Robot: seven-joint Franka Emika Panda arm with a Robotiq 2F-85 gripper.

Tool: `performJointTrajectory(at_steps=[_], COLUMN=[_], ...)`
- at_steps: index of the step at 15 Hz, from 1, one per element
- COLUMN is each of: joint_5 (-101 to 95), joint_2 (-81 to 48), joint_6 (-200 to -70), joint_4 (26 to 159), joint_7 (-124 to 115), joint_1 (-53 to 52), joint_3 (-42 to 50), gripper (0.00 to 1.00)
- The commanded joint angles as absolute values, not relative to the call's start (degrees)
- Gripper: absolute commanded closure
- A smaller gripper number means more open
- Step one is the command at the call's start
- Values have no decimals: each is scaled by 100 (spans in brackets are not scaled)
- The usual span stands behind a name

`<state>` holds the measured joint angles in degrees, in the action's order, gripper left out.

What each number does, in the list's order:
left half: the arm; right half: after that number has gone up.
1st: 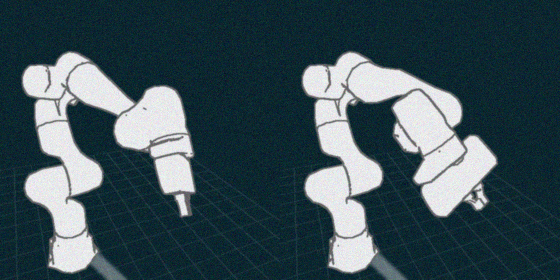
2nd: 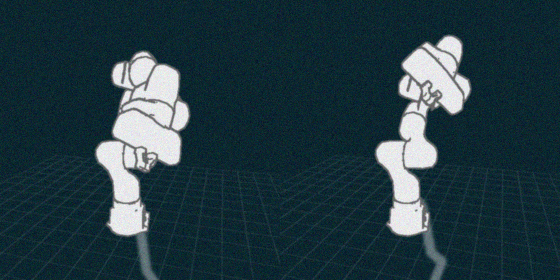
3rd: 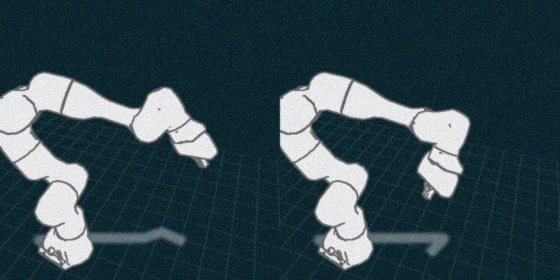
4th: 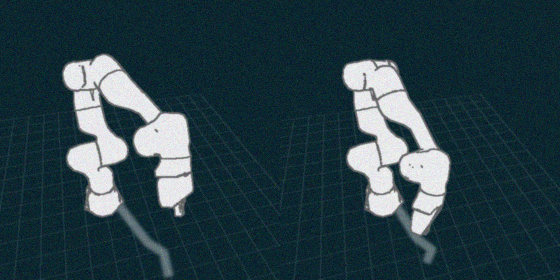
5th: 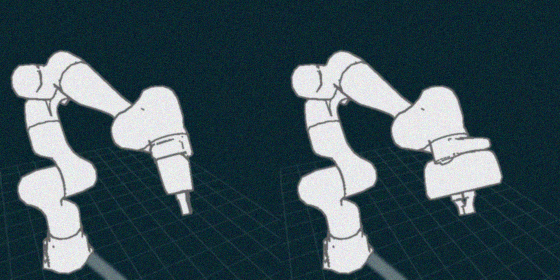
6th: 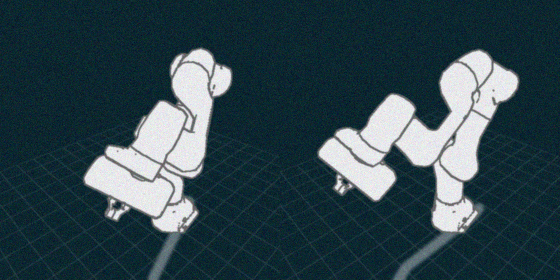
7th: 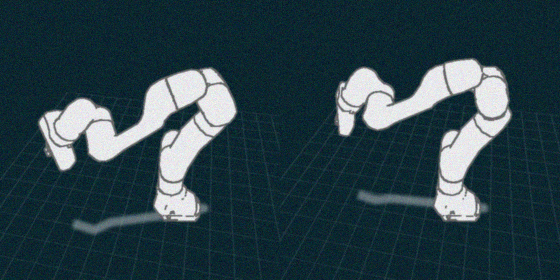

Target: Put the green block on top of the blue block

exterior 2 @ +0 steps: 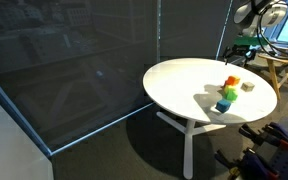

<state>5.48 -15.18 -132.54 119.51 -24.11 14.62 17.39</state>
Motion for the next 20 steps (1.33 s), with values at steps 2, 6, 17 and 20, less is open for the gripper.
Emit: performJointTrajectory(at_steps=[2, 6, 17, 20], joint_5=[601, 601, 655, 649], joint_2=[-1537, -1713, -2362, -2454], joint_6=[-13416, -13803, -14424, -14456], joint_4=[12151, 12294, 12346, 12339], joint_7=[-2006, -1958, -1982, -1989], joint_1=[1560, 1576, 1568, 1563], joint_3=[1738, 1756, 1746, 1753], gripper=[0, 0, 0, 0])
